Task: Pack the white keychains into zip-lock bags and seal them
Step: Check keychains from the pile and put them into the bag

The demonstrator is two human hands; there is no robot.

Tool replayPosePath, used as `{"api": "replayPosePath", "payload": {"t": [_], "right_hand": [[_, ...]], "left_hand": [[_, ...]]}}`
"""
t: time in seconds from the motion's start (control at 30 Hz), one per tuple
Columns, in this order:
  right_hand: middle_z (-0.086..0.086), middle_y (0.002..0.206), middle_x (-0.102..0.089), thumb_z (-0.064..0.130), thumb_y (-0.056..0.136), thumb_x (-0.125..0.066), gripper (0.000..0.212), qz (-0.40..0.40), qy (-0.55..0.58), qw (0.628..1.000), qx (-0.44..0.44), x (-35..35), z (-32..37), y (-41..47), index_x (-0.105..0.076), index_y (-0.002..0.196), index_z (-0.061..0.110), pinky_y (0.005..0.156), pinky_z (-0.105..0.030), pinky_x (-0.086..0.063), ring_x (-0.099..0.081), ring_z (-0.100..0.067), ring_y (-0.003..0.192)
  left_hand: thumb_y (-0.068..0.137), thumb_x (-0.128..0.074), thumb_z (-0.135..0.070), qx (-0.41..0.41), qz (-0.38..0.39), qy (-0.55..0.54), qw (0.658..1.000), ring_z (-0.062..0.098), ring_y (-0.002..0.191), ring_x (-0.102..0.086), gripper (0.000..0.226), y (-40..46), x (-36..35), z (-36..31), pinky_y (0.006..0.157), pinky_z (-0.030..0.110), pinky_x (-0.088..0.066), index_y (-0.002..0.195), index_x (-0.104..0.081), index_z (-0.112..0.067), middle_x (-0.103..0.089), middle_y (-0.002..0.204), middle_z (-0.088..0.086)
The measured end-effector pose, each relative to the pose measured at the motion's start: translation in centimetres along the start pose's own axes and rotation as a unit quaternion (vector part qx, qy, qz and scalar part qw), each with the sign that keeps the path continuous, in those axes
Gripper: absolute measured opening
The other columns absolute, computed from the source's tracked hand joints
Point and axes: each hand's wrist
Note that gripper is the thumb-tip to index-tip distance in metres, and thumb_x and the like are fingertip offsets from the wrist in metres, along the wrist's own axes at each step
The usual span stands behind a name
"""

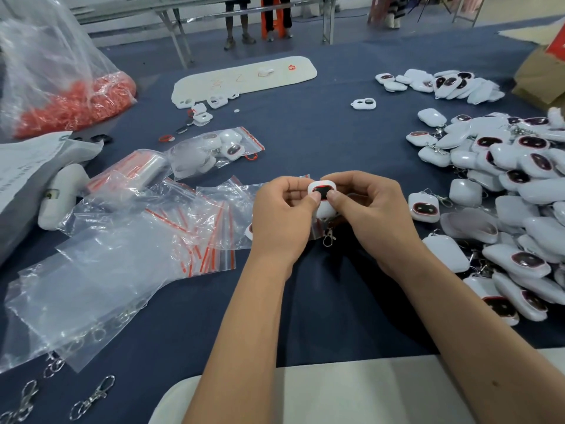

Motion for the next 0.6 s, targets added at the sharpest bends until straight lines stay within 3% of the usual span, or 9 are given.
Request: {"api": "replayPosePath", "payload": {"t": [0.27, 0.43, 0.6], "right_hand": [[-0.001, 0.089, -0.08, 0.006, 0.097, -0.068, 0.018, -0.001, 0.003, 1.0, -0.012, 0.06, 0.11, -0.02, -0.08, 0.101, 0.017, 0.08, -0.038, -0.065, -0.077, -0.022, 0.084], [-0.005, 0.085, -0.079, 0.001, 0.098, -0.066, 0.017, 0.011, 0.01, 1.0, -0.02, 0.43, 0.05, 0.1, -0.078, 0.099, 0.013, 0.075, -0.033, -0.063, -0.077, -0.021, 0.08], [-0.002, 0.086, -0.079, 0.001, 0.098, -0.065, 0.018, 0.012, 0.002, 1.0, -0.01, 0.29, 0.02, 0.1, -0.077, 0.1, 0.013, 0.074, -0.029, -0.062, -0.077, -0.017, 0.08]], "left_hand": [[0.094, -0.069, -0.001, 0.001, 0.015, -0.008, 1.0, 0.027, 0.09, -0.074, 0.011, -0.04, 0.01, -0.03, 0.079, 0.034, -0.062, 0.099, -0.074, -0.01, -0.077, 0.093, 0.008], [0.094, -0.068, -0.001, -0.002, 0.038, -0.003, 0.999, 0.015, 0.082, -0.071, 0.012, -0.03, 0.08, -0.01, 0.075, 0.026, -0.06, 0.099, -0.074, -0.01, -0.077, 0.091, 0.006], [0.095, -0.068, -0.002, 0.01, 0.039, -0.011, 0.999, 0.018, 0.085, -0.072, 0.013, 0.02, 0.13, -0.02, 0.075, 0.028, -0.06, 0.1, -0.074, -0.012, -0.077, 0.094, 0.009]]}}
Point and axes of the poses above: each hand's wrist, its own y-axis towards the middle knuckle, its own x-axis out of the back of the hand, z = x × y
